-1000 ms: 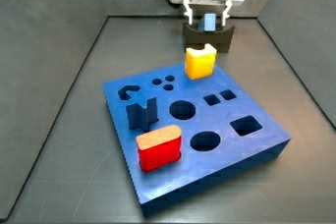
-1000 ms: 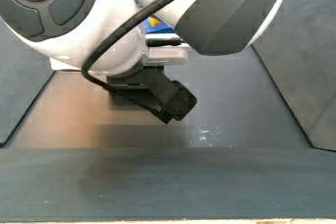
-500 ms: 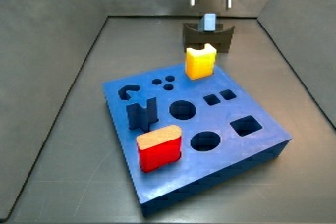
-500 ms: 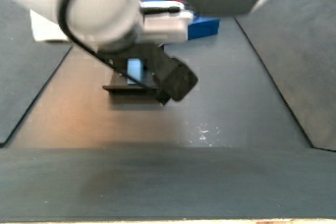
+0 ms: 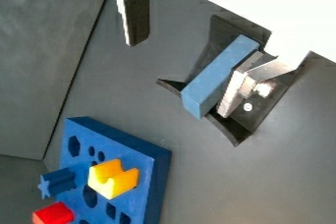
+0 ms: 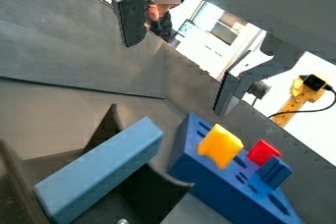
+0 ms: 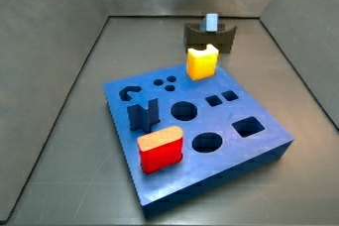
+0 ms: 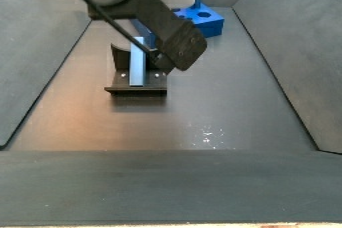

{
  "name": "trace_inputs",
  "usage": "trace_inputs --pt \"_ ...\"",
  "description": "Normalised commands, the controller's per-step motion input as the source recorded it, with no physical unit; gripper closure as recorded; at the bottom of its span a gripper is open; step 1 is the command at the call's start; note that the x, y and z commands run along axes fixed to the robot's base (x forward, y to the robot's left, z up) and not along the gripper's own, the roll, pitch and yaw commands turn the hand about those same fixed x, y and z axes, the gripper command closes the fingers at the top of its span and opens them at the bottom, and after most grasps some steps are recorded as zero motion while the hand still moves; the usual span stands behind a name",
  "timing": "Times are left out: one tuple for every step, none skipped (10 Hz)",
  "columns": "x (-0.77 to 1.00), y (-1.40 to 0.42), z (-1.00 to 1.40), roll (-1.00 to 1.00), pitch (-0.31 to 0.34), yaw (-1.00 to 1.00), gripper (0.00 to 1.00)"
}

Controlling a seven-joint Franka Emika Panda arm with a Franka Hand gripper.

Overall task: Pick up the rectangle object. Place the rectangle object on the fixture. Regrasp the rectangle object. Move to above the board. Insert the rectangle object.
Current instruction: Regrasp the rectangle object.

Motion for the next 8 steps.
trace_inputs --pt "-0.08 -1.00 0.65 1.00 0.055 0.03 0.00" --pt "-0.11 -1.00 0.60 1.00 0.045 0.03 0.00" --pt "-0.13 -0.96 0.48 1.00 0.037 0.03 0.00" --pt "-0.12 -0.82 0.28 1.00 0.031 0.03 0.00" --pt "-0.09 -0.68 0.13 1.00 0.028 0.03 0.00" --pt "-0.06 -0.51 0.07 1.00 0.027 0.03 0.00" --pt "-0.05 -0.22 0.04 1.00 0.023 0.03 0.00" --pt "-0.05 -0.10 0.03 1.00 0.020 0.03 0.00"
